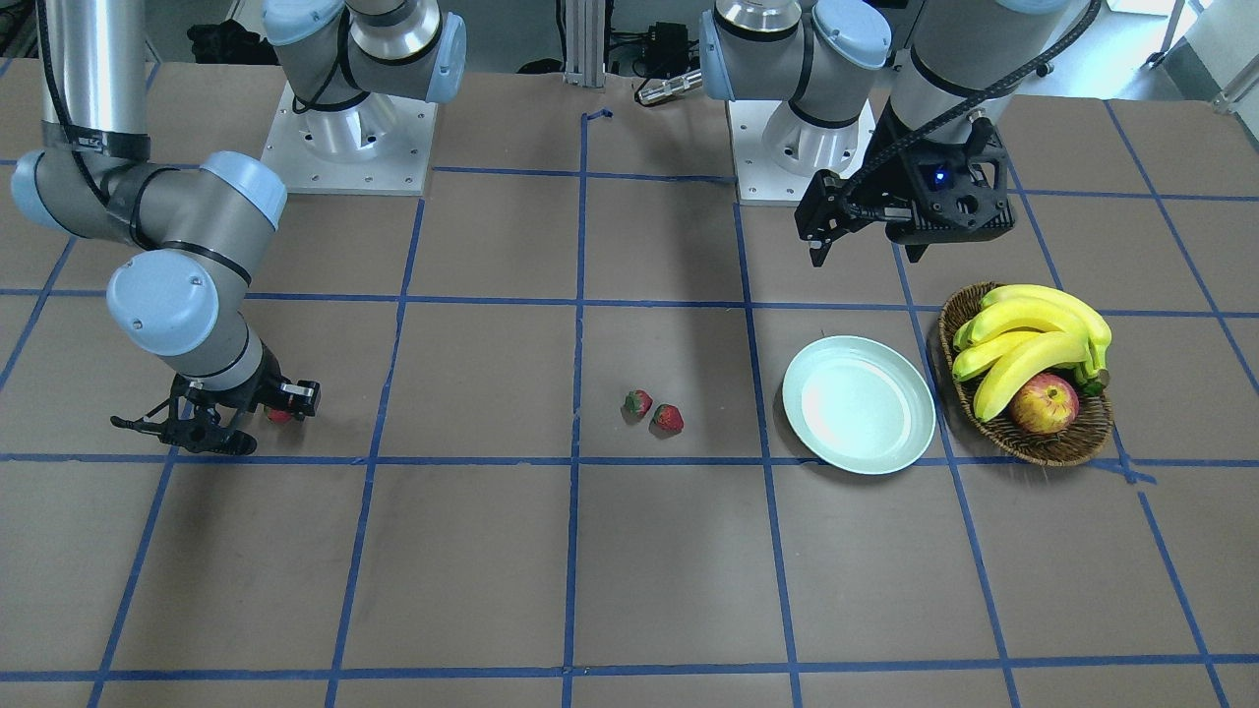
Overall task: Collect all strawberries into plate
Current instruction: 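Reach the right gripper to the farthest strawberry and grasp it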
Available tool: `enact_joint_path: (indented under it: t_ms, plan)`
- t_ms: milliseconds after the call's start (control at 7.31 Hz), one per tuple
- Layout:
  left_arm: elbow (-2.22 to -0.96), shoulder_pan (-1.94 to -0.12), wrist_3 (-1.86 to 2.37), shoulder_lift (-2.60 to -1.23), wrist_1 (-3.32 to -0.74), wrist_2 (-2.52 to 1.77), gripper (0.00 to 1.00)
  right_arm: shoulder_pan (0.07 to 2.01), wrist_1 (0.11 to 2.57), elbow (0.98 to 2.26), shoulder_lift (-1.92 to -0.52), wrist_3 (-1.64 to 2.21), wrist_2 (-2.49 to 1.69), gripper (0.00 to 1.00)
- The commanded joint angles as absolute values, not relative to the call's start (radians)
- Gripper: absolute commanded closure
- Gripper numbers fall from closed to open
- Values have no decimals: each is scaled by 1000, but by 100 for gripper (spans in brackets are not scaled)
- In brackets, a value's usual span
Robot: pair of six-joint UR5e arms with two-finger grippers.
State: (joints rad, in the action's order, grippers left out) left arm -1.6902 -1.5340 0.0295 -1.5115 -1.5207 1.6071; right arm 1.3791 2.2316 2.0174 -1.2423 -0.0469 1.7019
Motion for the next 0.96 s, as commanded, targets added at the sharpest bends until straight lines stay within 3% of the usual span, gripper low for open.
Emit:
enact_joint_path:
  t_ms: [0,137,273,820]
  plan:
    - [-1689,-1534,31,-1509,-1522,1611,0,1379,2232,2017,-1239,-48,1703,81]
    - [-1687,-1532,20,-1509,-1520,1611,0,1379,2230,2008,-1241,-48,1703,93]
    - [-1692,-1532,20,-1512,-1520,1609,0,1379,2220,1996,-1253,-48,1704,96]
    - [-1694,-1526,26,-1516,-1499,1605,0,1559,2051,1858,-1269,58,1603,96]
